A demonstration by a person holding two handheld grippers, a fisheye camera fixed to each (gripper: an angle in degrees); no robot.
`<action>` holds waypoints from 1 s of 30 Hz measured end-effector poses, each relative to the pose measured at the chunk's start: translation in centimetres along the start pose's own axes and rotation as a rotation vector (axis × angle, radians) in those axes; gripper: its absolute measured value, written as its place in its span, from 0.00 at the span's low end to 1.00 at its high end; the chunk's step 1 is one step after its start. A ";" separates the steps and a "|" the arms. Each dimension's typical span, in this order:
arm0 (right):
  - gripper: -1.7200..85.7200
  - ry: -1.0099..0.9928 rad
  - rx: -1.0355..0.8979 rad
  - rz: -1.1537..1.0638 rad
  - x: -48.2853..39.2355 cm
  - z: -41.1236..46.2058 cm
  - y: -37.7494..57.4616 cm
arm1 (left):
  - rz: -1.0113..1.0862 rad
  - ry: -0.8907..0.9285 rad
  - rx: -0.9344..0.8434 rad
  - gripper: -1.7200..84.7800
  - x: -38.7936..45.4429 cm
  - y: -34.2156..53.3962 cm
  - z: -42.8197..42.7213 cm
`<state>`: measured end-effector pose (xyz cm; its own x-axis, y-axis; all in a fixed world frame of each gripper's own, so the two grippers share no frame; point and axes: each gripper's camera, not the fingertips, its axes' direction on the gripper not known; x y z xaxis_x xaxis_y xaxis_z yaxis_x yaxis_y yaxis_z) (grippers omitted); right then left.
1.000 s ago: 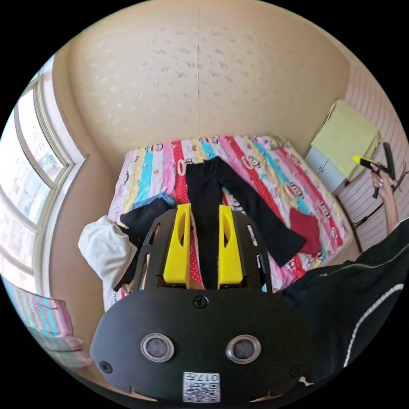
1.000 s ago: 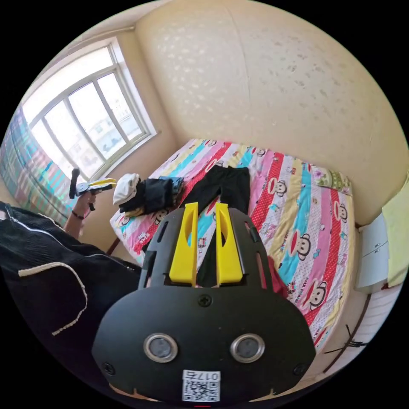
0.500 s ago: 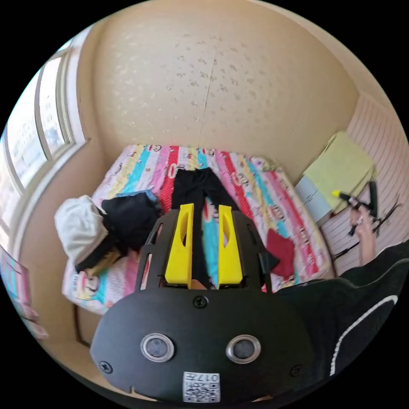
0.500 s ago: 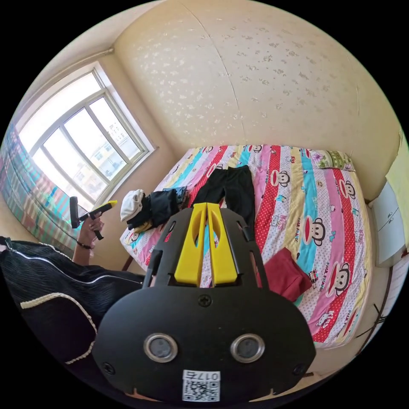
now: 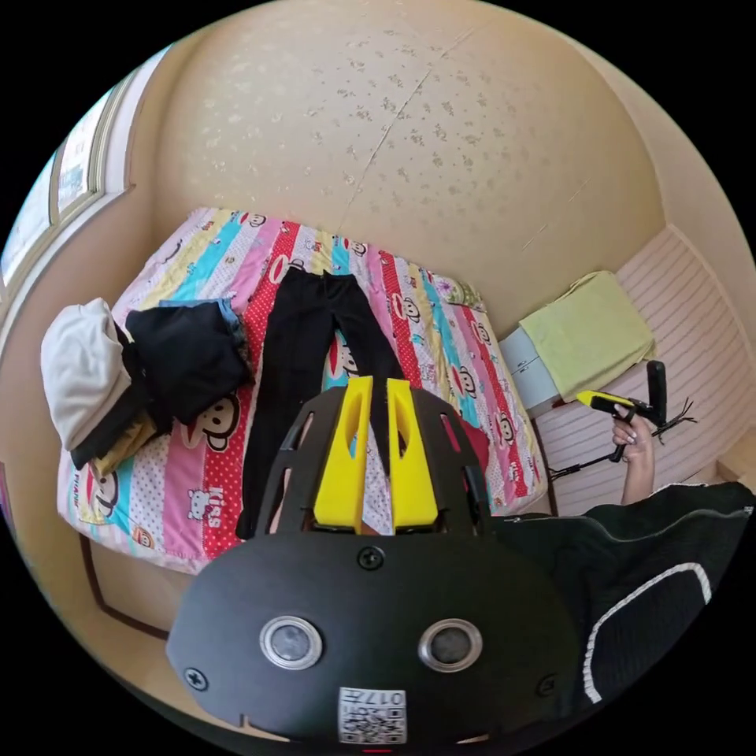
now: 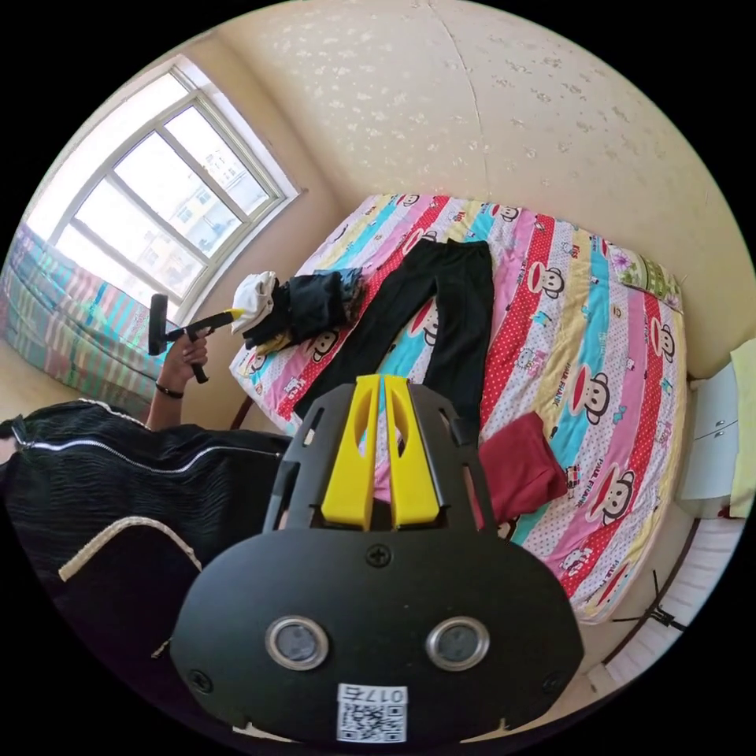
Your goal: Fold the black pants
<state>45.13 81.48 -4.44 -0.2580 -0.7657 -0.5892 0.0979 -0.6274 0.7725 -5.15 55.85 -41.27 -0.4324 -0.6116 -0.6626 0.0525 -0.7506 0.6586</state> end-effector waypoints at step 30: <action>0.03 0.283 -0.374 -0.110 14.1 17.5 0.8 | 0.129 0.116 -0.238 0.01 8.0 -7.5 19.1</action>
<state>24.70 72.68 -8.02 -0.0198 -0.6676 -0.7443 0.4369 -0.6754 0.5941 -26.20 61.36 -44.67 -0.3030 -0.7198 -0.6245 0.3156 -0.6942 0.6470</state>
